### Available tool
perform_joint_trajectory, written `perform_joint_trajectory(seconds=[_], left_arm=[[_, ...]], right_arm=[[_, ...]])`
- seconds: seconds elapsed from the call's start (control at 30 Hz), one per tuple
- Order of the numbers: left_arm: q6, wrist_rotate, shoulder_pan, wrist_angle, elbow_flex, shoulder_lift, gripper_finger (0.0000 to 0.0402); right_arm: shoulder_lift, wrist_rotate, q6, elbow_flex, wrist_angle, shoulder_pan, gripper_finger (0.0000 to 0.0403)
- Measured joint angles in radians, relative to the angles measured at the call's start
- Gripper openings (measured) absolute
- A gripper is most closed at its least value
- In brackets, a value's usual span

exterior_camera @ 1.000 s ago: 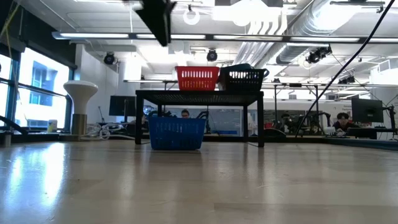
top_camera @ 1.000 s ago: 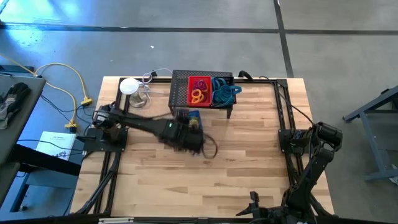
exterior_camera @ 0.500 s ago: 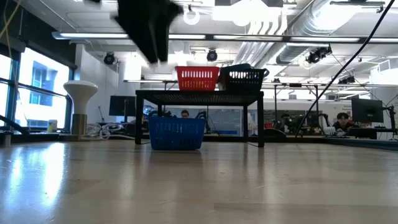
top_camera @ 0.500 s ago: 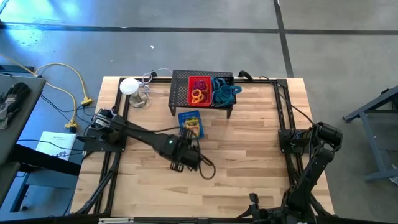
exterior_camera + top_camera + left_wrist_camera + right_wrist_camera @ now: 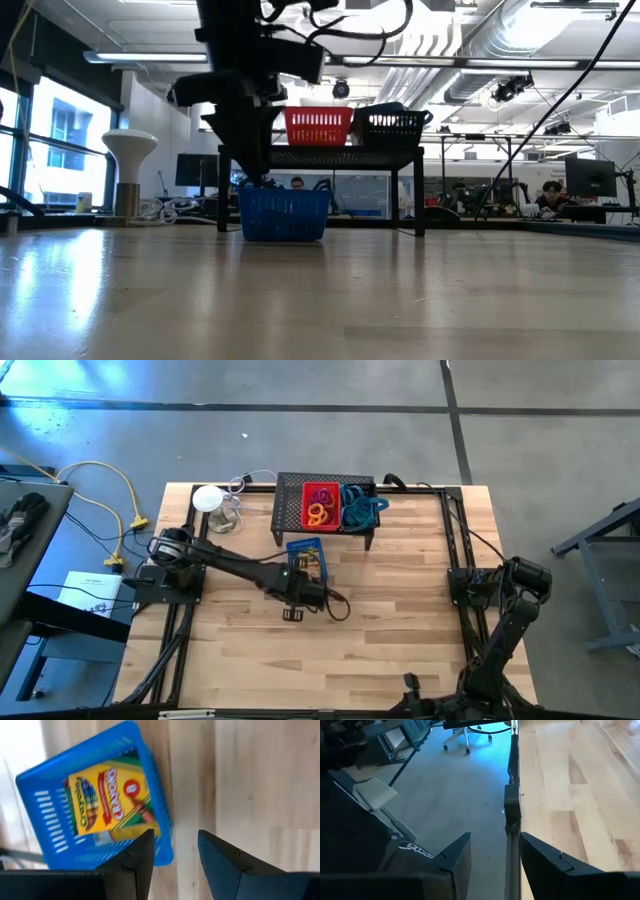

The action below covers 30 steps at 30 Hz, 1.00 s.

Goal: Pick & Place Office Desk Supplies
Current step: Put the blue bin on the shelf

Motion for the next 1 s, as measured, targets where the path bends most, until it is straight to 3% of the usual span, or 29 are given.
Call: perform_joint_trajectory(seconds=[0.47, 1.0], left_arm=[[-0.008, 0.009, -0.001, 0.084, -0.041, 0.000, 0.0143], [-0.019, -0.001, 0.070, 0.149, -0.126, 0.001, 0.0143]], right_arm=[[0.000, -0.019, -0.154, 0.000, -0.001, -0.054, 0.0151], [0.000, -0.065, -0.120, 0.000, 0.000, -0.063, 0.0151]])
